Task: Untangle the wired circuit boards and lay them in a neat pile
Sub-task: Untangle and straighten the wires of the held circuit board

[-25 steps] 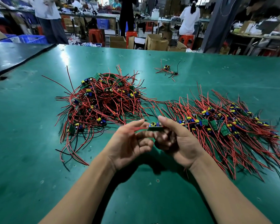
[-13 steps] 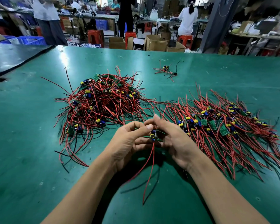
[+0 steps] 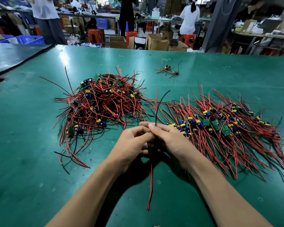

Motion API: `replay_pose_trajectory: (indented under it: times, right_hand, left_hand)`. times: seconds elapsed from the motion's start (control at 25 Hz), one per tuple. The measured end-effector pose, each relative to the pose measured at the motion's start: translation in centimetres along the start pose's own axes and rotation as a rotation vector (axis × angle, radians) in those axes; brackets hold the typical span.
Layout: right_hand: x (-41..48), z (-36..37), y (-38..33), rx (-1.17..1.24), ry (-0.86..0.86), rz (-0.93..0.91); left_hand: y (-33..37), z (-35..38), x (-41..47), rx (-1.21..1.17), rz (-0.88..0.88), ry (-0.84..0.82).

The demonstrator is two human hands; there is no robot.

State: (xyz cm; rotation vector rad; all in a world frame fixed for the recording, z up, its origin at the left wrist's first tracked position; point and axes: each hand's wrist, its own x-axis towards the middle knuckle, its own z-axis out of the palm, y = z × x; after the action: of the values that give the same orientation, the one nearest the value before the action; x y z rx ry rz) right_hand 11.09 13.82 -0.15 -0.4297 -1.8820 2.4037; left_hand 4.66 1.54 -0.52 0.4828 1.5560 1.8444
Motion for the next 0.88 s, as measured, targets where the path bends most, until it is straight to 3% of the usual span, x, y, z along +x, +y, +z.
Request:
replay_pose_trajectory:
  times: [0.2,0.32,0.52,0.72,0.88]
  right_hand:
    - [0.5,-0.5,0.7,-0.368,0.213,-0.159]
    - [1.0,-0.5,0.5,-0.192,0.277,-0.14]
    - [1.6,-1.5,-0.3,0.045,0.415,-0.111]
    - [1.3,-2.1,-0.8,0.309,0.328,-0.069]
    - [0.8,-0.5,0.5,0.056,0.119,0.006]
  left_hand:
    - [-0.3,0.2,0.0,0.232,0.143,0.118]
    - [-0.2,0.6,0.1,0.282,0.164,0.159]
    - [-0.1,1.4,-0.2,0.267,0.13,0.055]
    - [-0.3,1.4,-0.3,0.252,0.101,0.014]
    - [-0.5,0.6,-0.1,0.104,0.076,0.074]
